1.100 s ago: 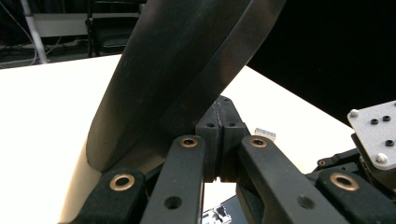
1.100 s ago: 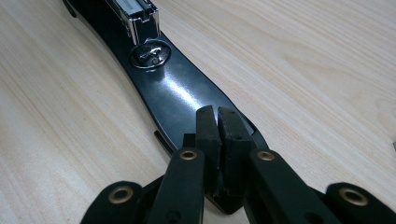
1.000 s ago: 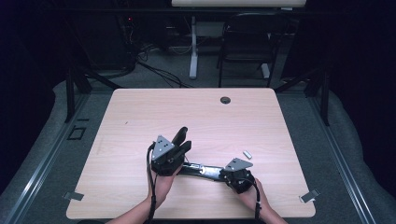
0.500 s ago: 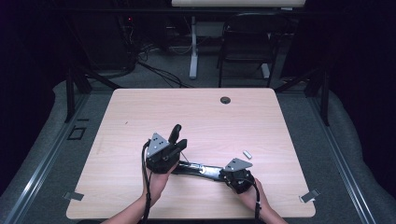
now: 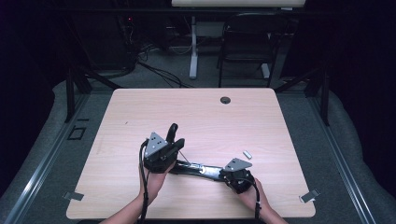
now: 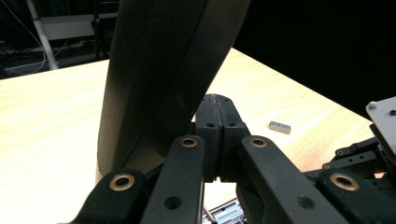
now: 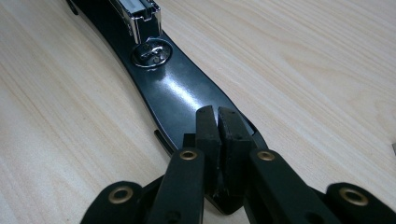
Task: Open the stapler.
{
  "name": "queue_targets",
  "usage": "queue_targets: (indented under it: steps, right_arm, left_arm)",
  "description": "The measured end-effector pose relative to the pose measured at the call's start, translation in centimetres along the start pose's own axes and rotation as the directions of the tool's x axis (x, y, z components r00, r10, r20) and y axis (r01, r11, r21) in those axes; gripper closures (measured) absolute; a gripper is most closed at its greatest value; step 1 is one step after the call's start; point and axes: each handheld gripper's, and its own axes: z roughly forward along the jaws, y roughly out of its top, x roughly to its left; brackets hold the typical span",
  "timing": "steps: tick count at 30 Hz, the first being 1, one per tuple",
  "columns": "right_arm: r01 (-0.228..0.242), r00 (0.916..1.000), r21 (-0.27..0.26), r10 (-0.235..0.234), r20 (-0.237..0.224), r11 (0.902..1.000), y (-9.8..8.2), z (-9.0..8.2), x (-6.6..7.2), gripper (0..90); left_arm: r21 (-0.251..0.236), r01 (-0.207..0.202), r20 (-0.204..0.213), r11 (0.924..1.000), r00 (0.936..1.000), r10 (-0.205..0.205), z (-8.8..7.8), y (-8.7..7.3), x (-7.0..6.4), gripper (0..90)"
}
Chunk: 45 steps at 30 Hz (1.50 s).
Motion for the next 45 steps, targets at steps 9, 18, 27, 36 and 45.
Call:
queue_targets:
  steps: [9,18,27,36,45]
  right_arm:
    - [-0.001,1.0000,0.004,0.001,0.000,1.0000,0.0,0.0,0.0,87.8]
    - [0.005,1.0000,0.007,-0.005,0.000,1.0000,0.1,0.0,0.0,87.8]
    - [0.004,1.0000,0.008,-0.004,0.000,1.0000,0.1,0.0,0.0,87.8]
    - [0.006,1.0000,0.008,-0.006,0.000,1.0000,0.1,0.0,0.0,87.6]
    - [0.006,1.0000,0.006,-0.006,-0.001,1.0000,0.1,0.0,0.0,87.7]
  left_arm:
    - [-0.001,0.016,-0.014,0.9999,0.9998,-0.016,-0.5,0.1,0.6,90.0]
    - [-0.008,0.100,-0.066,0.9949,0.9927,-0.101,-1.8,-0.5,3.3,90.0]
    - [-0.003,0.107,-0.081,0.9942,0.9910,-0.107,-2.0,-0.4,3.5,90.0]
    - [0.000,0.120,-0.084,0.9927,0.9892,-0.120,-2.1,-0.4,3.7,90.0]
    - [-0.001,0.125,-0.103,0.9922,0.9869,-0.124,-2.6,-0.5,4.3,90.0]
